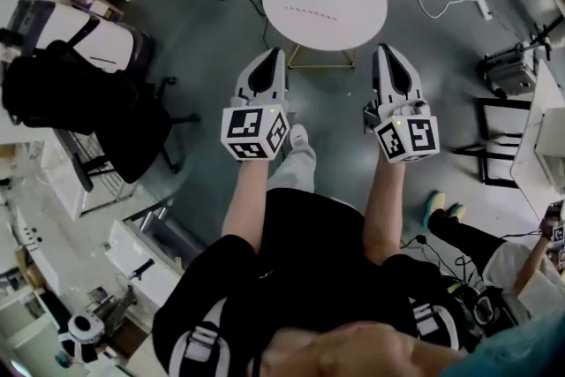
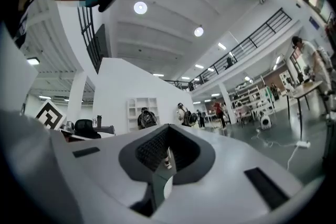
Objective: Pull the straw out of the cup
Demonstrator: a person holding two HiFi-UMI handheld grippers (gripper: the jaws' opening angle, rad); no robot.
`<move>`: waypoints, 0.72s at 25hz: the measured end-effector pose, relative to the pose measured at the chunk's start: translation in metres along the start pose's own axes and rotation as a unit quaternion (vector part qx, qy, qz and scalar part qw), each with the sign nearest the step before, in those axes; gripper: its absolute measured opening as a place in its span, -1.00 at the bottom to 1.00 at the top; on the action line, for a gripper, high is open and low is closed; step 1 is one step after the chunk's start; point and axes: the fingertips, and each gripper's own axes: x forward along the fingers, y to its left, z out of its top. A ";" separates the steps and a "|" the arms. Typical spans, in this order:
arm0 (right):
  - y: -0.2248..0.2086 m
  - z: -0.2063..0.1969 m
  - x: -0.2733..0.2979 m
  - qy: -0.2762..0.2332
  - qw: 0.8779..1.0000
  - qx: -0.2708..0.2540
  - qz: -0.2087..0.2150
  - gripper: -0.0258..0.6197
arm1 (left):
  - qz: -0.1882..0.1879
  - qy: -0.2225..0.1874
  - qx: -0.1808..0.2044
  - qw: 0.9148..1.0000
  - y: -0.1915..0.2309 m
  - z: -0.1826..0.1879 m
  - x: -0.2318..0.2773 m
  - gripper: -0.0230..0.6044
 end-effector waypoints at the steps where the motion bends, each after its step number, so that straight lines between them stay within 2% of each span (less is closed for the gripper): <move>1: 0.003 0.004 0.011 -0.019 1.000 -0.020 -0.002 -0.87 | -0.004 0.000 0.000 1.000 0.007 0.001 0.009 -0.90; 4: 0.010 0.012 0.046 -0.048 0.997 -0.052 -0.002 -0.87 | -0.013 0.001 0.002 1.000 0.028 0.006 0.032 -0.90; 11: 0.012 0.011 0.115 -0.044 0.998 -0.038 0.002 -0.87 | -0.012 -0.003 -0.001 1.000 0.075 0.030 0.073 -0.90; 18: 0.007 -0.002 0.156 -0.026 0.999 -0.039 -0.001 -0.87 | -0.024 -0.002 -0.009 1.000 0.100 0.032 0.105 -0.90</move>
